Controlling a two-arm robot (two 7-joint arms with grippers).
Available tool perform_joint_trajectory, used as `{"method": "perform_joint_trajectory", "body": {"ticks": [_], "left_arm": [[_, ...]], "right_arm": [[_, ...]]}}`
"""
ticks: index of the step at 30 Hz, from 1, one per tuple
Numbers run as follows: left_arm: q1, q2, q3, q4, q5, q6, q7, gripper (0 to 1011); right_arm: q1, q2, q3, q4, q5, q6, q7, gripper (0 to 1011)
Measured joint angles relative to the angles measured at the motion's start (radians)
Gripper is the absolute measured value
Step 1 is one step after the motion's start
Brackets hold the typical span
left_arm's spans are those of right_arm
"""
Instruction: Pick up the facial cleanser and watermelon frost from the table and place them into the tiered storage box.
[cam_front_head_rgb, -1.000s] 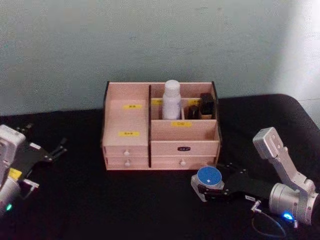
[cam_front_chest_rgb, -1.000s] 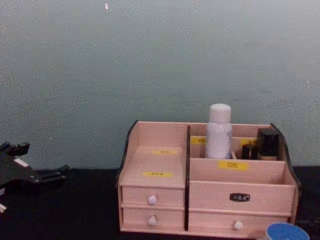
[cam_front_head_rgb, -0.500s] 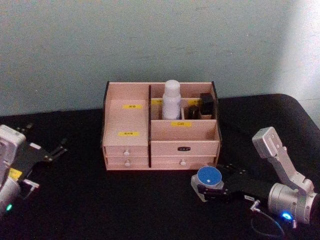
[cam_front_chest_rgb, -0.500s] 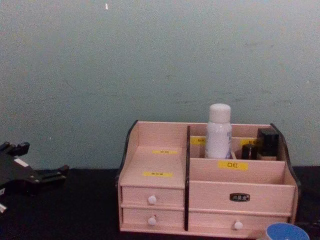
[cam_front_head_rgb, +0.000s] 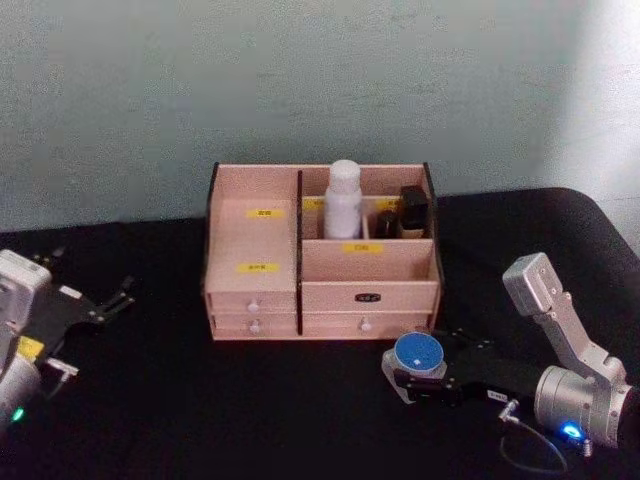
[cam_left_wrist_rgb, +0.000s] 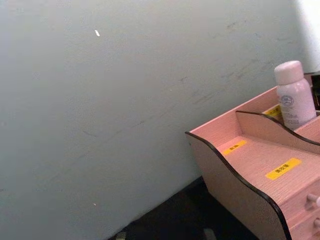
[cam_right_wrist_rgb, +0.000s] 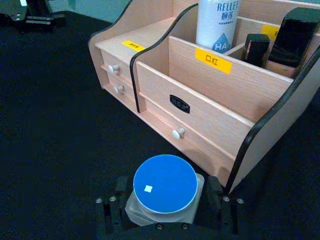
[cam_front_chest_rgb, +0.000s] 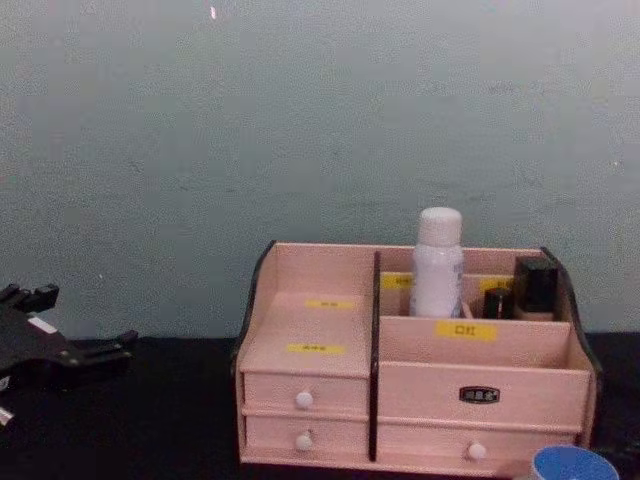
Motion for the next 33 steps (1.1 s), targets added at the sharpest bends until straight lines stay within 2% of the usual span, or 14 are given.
{"method": "perform_joint_trajectory", "body": {"ticks": [24,29,33], "left_arm": [[0.000,0.000,0.000,0.000,0.000,0.000,0.000,1001],[0.000,0.000,0.000,0.000,0.000,0.000,0.000,1001],[0.000,0.000,0.000,0.000,0.000,0.000,0.000,1001]], "right_arm": [[-0.001,0.000,0.001,-0.001,-0.001,-0.003,0.001,1000],[-0.001,0.000,0.001,-0.001,-0.002,-0.003,0.000,911],[-0.001,0.000,0.001,-0.002,-0.002,-0.004,0.001,798]]}}
